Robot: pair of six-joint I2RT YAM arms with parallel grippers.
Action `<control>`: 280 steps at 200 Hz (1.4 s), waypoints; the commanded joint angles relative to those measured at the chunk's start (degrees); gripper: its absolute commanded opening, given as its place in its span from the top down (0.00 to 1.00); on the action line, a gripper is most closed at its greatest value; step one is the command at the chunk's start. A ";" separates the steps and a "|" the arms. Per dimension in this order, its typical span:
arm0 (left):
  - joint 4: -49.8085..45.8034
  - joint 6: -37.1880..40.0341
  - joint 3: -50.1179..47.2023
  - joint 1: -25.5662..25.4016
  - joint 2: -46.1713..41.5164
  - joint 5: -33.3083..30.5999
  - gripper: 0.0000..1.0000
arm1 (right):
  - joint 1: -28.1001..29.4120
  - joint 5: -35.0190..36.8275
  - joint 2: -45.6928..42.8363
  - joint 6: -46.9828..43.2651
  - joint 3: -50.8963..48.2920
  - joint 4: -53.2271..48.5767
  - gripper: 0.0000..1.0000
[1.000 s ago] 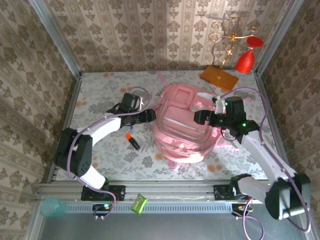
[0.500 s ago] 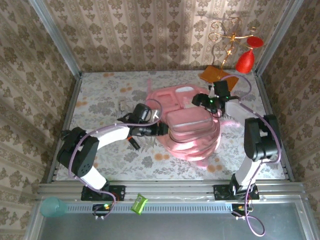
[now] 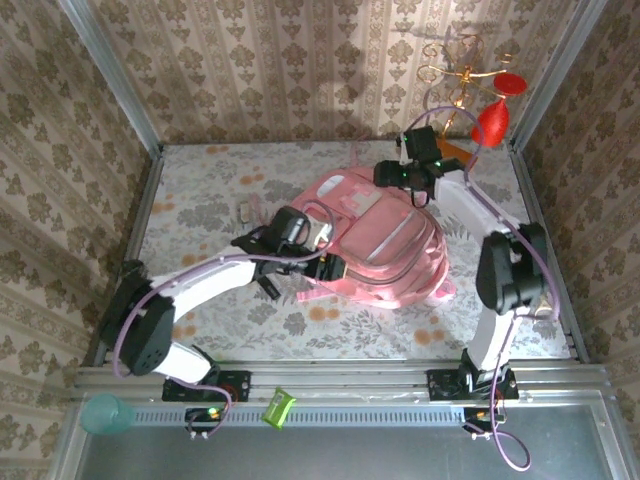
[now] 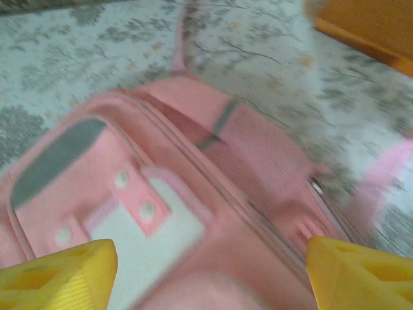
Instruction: Pack books, pencil case, and school supplies into a backpack
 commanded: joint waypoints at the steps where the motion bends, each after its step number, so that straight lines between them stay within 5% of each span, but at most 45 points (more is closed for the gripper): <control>1: 0.00 4.04 -2.49 4.73 -6.25 -1.86 0.24 | 5.62 7.75 -13.22 -1.94 -9.53 -4.43 0.22; 18: 1.75 -1.20 -4.19 10.30 -6.90 -3.32 0.22 | 9.80 7.40 -21.49 0.71 -16.96 -8.32 0.24; 37: 3.33 -5.59 -2.53 14.94 -2.12 -1.99 0.21 | 11.50 -2.25 -28.68 4.33 -24.04 -12.21 0.27; 78: 2.32 -3.23 7.42 15.08 11.02 0.77 0.21 | 12.41 -17.25 -36.96 9.57 -35.36 -10.40 0.36; 129: 2.49 -2.20 8.52 13.85 14.23 -0.87 0.22 | 2.01 -11.52 -22.38 4.15 -31.64 0.56 0.50; 169: 0.86 2.68 8.85 13.10 10.36 -0.64 0.23 | 1.91 0.09 -15.78 -1.36 -18.60 -7.93 0.50; 202: 1.10 13.47 3.81 12.75 3.10 -11.21 0.28 | 10.08 4.56 -29.58 3.74 -26.93 -8.23 0.50; 224: 7.91 33.17 -2.25 10.16 -1.01 -15.96 0.28 | 16.72 -4.77 -32.44 11.97 -31.80 -0.14 0.50; 246: 14.67 53.47 -7.19 10.11 -1.95 -14.13 0.27 | 18.50 -13.88 -28.55 16.20 -32.90 6.91 0.50; 280: 9.73 79.70 -2.96 12.34 5.19 -6.96 0.27 | 18.50 -13.18 -23.34 12.79 -28.53 3.63 0.50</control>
